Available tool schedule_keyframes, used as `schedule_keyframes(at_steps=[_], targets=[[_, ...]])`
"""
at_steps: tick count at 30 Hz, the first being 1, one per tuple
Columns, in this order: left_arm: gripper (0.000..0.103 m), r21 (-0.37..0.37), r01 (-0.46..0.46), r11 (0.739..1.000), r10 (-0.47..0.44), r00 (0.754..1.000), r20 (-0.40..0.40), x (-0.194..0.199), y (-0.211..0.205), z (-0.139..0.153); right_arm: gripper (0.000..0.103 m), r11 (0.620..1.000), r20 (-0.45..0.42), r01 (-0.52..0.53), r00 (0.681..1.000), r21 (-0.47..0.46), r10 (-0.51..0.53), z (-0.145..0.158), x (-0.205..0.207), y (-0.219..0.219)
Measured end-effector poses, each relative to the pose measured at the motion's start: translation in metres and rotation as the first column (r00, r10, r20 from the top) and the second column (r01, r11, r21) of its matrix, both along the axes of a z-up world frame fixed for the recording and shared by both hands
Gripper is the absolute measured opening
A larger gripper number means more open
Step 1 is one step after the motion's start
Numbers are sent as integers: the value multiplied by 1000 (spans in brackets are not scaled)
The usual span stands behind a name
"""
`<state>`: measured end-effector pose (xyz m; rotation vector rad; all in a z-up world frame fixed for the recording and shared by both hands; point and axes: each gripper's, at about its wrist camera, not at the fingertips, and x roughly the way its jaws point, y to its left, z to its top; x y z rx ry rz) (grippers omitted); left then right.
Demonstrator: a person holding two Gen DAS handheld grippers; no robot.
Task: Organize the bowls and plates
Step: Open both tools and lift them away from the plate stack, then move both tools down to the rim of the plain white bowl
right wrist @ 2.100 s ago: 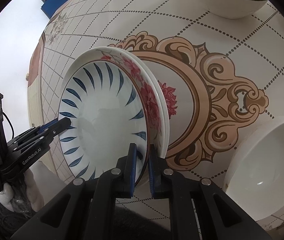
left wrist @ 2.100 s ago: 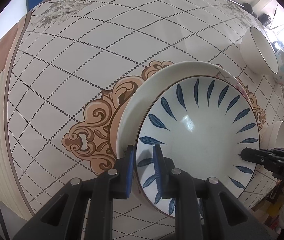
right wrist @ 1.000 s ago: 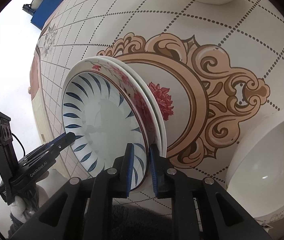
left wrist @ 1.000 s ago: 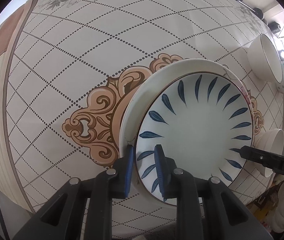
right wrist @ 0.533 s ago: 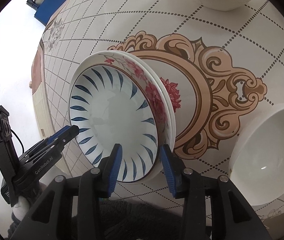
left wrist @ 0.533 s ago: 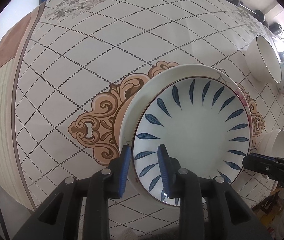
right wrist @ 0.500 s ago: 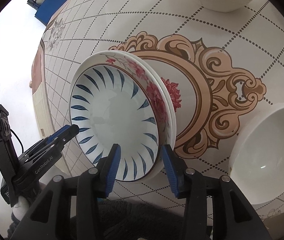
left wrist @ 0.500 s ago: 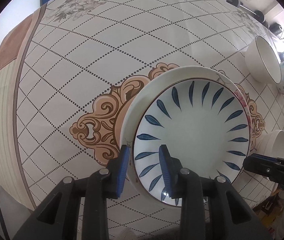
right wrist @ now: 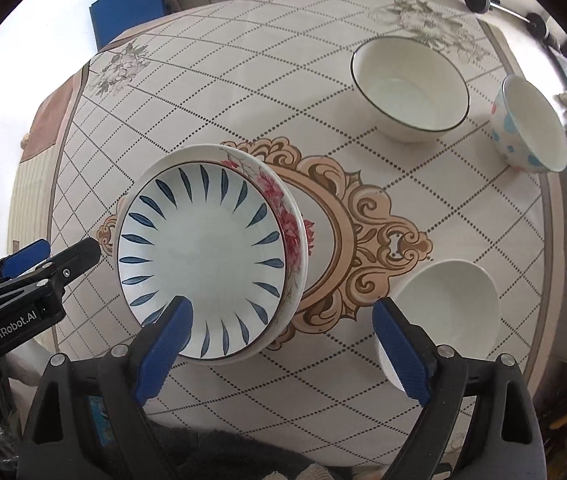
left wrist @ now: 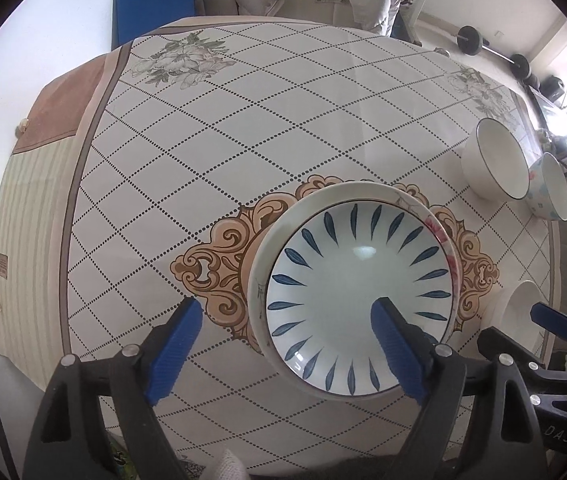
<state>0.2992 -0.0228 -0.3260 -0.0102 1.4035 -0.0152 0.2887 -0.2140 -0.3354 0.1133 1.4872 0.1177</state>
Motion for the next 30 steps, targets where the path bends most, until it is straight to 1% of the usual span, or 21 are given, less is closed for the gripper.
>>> schedule_keyframes(at_steps=[4,6,10,12,14,15,19,22,26,28,30], targets=[[87,-11,8,1000,-8,999,40,-10,-6,23,93,1000,53,-2,999,-31,4,29,-7,3],[87,-5,14,1000,-14,998,58,-16,-6,36,93,999,78,-2,997,-37,5,43,-13,5],[87,5,23,1000,-24,996,91,-29,-3,58,93,999,132,11,991,-49,-5,71,-32,12],[87,-9,28,1000,-27,994,106,-38,2,69,93,998,163,23,986,-64,-13,85,-43,15],[89,-19,34,999,-32,992,119,-48,7,79,93,997,186,37,982,-72,-23,99,-54,18],[95,-19,37,999,-34,991,130,-52,9,84,93,997,196,43,980,-71,-29,106,-60,19],[95,3,55,998,-55,984,168,-71,17,104,94,995,239,57,970,-80,-37,131,-82,27],[95,9,59,998,-60,979,196,-85,22,115,94,994,266,67,963,-84,-43,145,-97,34],[95,4,54,999,-53,973,223,-97,30,125,94,994,278,84,959,-77,-59,153,-112,41],[95,-3,56,998,-53,971,232,-101,32,129,94,993,276,106,957,-46,-89,155,-119,41],[95,-29,61,998,-53,970,237,-104,33,132,94,992,284,126,952,-17,-116,159,-124,40]])
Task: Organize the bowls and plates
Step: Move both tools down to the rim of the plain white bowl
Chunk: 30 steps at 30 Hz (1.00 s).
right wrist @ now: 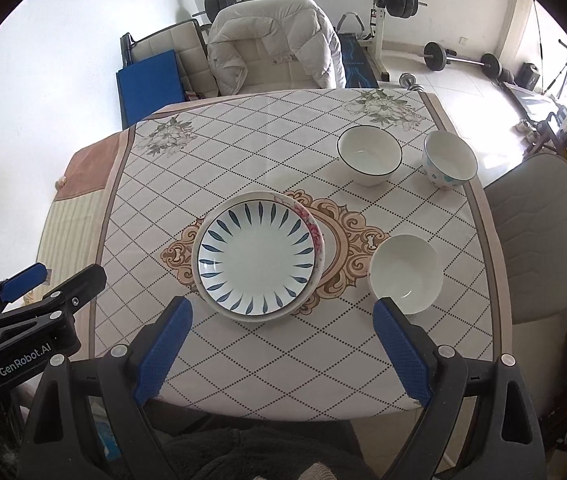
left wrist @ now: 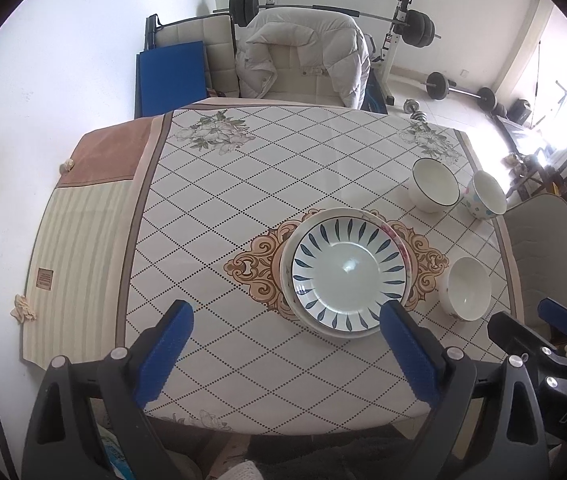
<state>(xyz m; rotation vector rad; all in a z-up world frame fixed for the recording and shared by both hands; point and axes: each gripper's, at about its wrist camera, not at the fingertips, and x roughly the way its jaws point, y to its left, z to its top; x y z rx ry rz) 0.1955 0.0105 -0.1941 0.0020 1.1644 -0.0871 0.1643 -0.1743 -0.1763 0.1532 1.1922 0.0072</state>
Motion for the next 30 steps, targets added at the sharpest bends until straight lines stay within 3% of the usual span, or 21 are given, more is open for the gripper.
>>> schedule_keyframes(at_steps=[3,6,10,15,19,20,24,27,30], targets=[[96,-33,10,999,-9,999,44,0,-2,6,94,998,31,40,999,53,-42,7,-7,-12],[96,41,36,999,-41,993,108,5,-19,11,94,995,57,84,995,53,-87,8,-11,-32],[96,46,65,997,-69,992,102,19,-49,6,94,988,50,152,987,26,-154,-1,-10,-76],[95,-5,118,993,-118,993,7,39,-98,-23,94,971,-29,236,972,37,-235,-34,0,-150],[93,-52,186,981,-191,975,-118,58,-149,-65,94,967,-103,249,965,51,-243,-76,13,-203],[89,-60,191,980,-198,970,-144,62,-161,-77,93,967,-129,248,963,63,-238,-89,18,-214],[52,-71,199,977,-211,942,-259,79,-207,-127,89,968,-253,223,949,118,-187,-149,40,-246],[38,-61,205,977,-213,911,-353,87,-233,-164,82,970,-327,192,936,150,-135,-190,58,-258],[38,-55,204,977,-209,888,-410,91,-251,-190,71,971,-376,155,923,181,-77,-219,70,-263]])
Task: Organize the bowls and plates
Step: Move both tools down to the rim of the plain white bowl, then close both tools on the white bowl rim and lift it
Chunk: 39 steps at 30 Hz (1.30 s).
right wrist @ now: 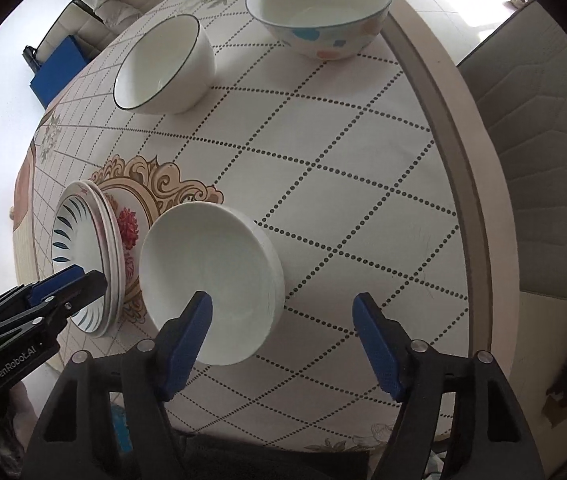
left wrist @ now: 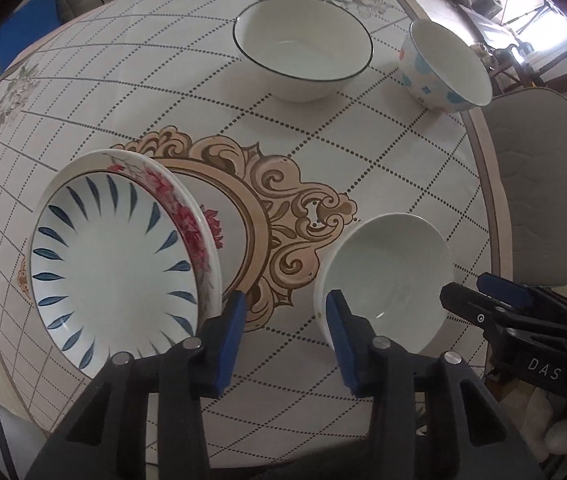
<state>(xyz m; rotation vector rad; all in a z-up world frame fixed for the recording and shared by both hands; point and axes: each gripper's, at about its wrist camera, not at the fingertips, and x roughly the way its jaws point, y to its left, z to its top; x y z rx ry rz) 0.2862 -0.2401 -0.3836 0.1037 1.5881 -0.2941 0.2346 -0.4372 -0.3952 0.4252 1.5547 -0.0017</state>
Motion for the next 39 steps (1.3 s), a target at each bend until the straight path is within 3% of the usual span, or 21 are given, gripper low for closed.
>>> schedule_keyframes(at_steps=[3,6,11,14,18,23,39], targets=[[32,22,6,1000,-4,999,-50,0,-12,-21,65,998,-39,-42,998,47,44,-20,10,-2],[26,34,-1,999,4,997,-83,-2,-18,-35,52,995,-68,-82,994,63,86,-34,18,-1],[16,18,-41,999,43,992,-117,-4,-17,-50,20,989,-104,-121,986,87,130,-48,27,9],[9,0,-42,999,41,992,-117,-8,-21,-51,9,986,-101,-133,985,97,143,-51,30,17],[9,3,-39,999,39,993,-113,-9,-25,-49,9,988,-95,-143,984,58,148,-49,33,25],[9,-2,-30,1000,30,995,-91,0,-31,-40,9,991,-85,-112,989,79,119,-43,39,23],[9,34,-44,998,47,997,-69,57,-29,-34,9,990,-43,-128,991,58,130,-30,87,16]])
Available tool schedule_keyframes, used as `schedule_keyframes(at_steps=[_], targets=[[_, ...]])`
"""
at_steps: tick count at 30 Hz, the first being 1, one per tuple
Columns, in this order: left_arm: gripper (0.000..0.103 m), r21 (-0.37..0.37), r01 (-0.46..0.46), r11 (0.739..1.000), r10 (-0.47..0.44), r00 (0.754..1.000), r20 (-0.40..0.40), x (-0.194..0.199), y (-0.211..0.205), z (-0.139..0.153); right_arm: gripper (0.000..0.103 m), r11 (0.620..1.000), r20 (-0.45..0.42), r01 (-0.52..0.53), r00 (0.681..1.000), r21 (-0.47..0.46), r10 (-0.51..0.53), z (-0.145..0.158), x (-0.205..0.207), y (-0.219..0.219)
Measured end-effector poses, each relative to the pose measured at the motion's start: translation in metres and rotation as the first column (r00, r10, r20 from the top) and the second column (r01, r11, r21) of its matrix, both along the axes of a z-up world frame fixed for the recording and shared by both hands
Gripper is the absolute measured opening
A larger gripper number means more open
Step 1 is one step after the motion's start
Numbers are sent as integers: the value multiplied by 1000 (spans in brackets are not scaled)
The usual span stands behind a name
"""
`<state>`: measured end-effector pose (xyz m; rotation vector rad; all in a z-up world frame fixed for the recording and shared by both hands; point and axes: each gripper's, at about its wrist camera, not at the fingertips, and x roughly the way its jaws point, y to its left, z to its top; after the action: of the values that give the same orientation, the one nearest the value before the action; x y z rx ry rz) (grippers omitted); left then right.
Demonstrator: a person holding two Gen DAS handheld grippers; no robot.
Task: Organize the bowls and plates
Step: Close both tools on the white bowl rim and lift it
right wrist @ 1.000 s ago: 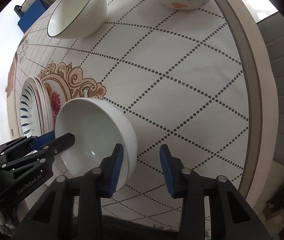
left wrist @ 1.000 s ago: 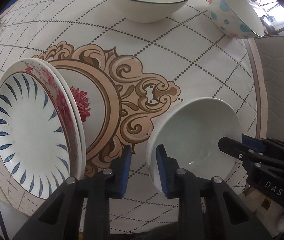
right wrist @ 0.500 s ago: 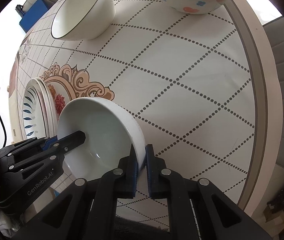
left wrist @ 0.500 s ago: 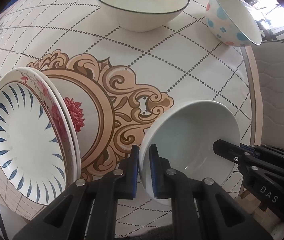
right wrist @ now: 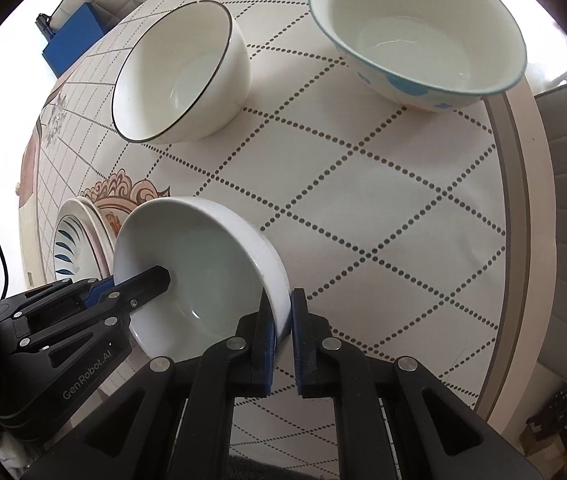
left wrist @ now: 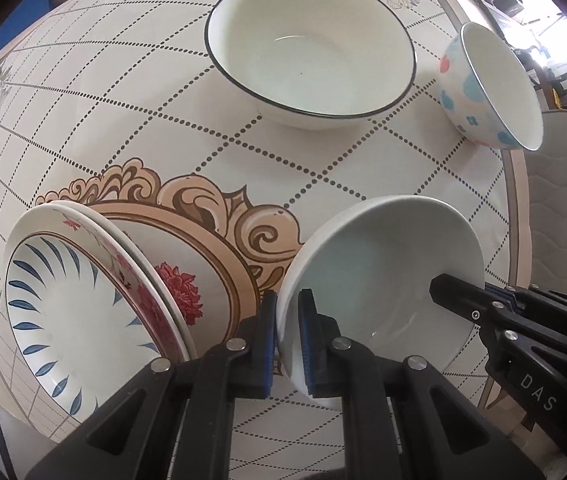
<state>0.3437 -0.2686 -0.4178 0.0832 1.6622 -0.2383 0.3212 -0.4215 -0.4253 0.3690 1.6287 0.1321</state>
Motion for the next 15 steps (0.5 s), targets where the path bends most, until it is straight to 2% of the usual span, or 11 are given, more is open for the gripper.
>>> schedule_keyframes(at_steps=[7,15], targets=[[9,6,-20,1000,20,999,-37,11,7,-15,9,1000,-43,2,999,14,-2,-14,8,5],[9,5,-25,1000,26,999,-38,9,10,-20,9,1000,-58,-13,998,8,13,-17,10,10]])
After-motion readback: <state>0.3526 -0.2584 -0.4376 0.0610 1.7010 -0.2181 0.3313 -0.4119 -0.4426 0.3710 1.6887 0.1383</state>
